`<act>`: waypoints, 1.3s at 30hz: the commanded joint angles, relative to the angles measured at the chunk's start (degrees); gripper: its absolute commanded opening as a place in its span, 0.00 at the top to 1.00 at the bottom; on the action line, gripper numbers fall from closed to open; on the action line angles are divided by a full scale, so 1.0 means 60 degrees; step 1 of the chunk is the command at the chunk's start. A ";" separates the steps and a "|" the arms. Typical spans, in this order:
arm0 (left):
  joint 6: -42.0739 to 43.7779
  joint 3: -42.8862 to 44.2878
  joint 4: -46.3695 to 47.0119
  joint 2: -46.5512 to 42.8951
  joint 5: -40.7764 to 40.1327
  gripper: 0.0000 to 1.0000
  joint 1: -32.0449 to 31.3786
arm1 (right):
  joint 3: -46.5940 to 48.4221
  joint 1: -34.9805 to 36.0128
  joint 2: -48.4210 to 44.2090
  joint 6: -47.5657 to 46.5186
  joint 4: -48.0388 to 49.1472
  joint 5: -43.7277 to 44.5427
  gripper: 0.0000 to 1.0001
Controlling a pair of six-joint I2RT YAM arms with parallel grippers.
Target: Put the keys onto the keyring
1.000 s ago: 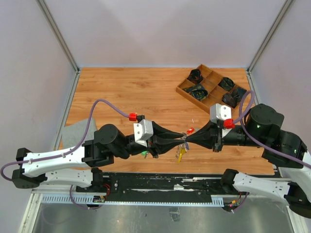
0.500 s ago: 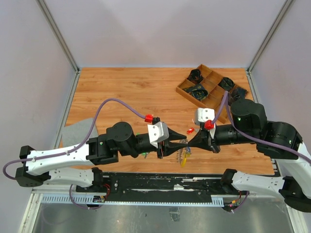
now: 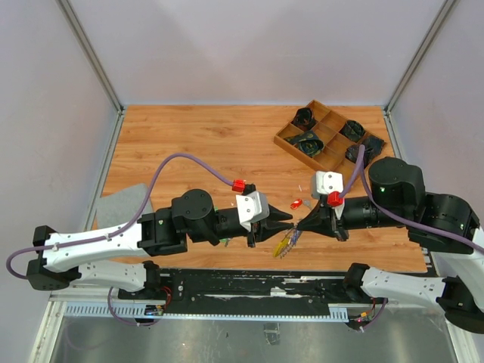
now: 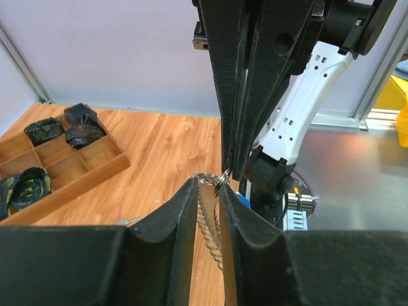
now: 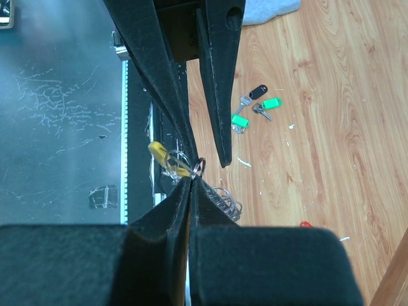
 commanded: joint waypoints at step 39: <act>0.0098 -0.0058 0.0789 -0.0476 -0.0077 0.99 0.0027 | -0.2011 0.0062 -0.1459 0.1019 0.2226 0.0888 0.53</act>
